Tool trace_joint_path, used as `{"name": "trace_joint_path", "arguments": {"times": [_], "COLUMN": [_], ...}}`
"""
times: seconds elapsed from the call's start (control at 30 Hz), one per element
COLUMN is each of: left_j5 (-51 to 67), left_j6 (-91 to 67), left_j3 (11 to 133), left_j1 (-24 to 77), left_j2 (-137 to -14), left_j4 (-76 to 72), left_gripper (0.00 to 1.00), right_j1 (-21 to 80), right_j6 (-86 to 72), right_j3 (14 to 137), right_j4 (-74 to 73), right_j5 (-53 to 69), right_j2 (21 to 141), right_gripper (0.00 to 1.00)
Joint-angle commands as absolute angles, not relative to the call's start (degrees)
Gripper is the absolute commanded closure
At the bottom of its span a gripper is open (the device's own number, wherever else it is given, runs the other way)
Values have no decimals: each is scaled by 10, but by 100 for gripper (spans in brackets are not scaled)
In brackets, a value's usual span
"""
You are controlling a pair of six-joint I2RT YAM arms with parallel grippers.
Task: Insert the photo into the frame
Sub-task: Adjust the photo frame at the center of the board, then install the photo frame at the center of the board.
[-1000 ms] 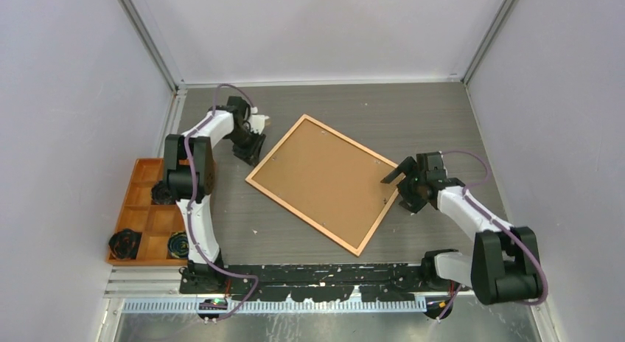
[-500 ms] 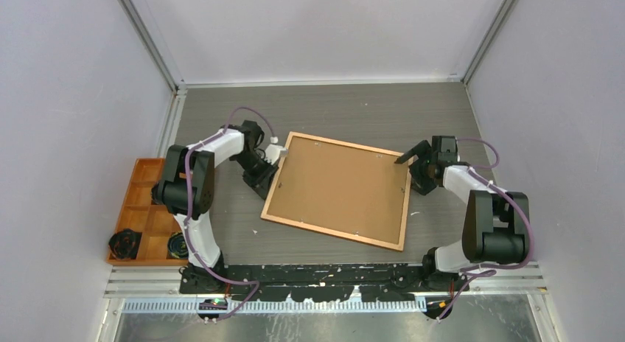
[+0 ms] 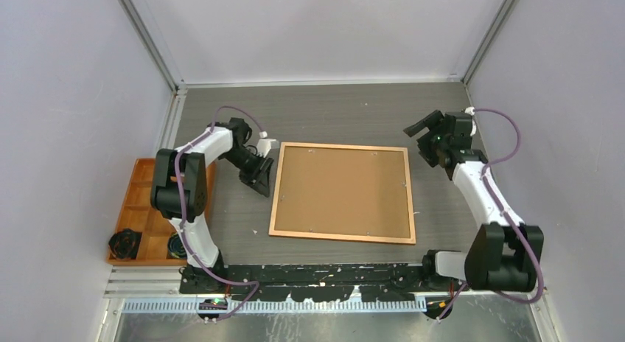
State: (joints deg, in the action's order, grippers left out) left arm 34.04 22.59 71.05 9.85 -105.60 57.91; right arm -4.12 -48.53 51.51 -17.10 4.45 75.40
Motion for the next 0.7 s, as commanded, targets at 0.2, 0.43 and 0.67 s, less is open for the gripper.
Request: {"name": "trace_joint_path", "arguments": {"times": [0.2,0.43,0.67], "left_j5": [420,414,406], "left_j6": [138,131,130], "left_j3": [761,762,746], "left_j1": [105,105,103], "left_j2": [-1143,-1157,-1150], "left_j4": [542,530,520], "left_gripper": [68,84,91], "right_j1": [221,352,440], "right_j6": [-555,-598,-601], "right_j3": [452,477,549], "right_j4": [-30,90,145], "right_j5": [57,68,94], "right_j2": [727,860,988], "right_gripper": [19,24,27]}}
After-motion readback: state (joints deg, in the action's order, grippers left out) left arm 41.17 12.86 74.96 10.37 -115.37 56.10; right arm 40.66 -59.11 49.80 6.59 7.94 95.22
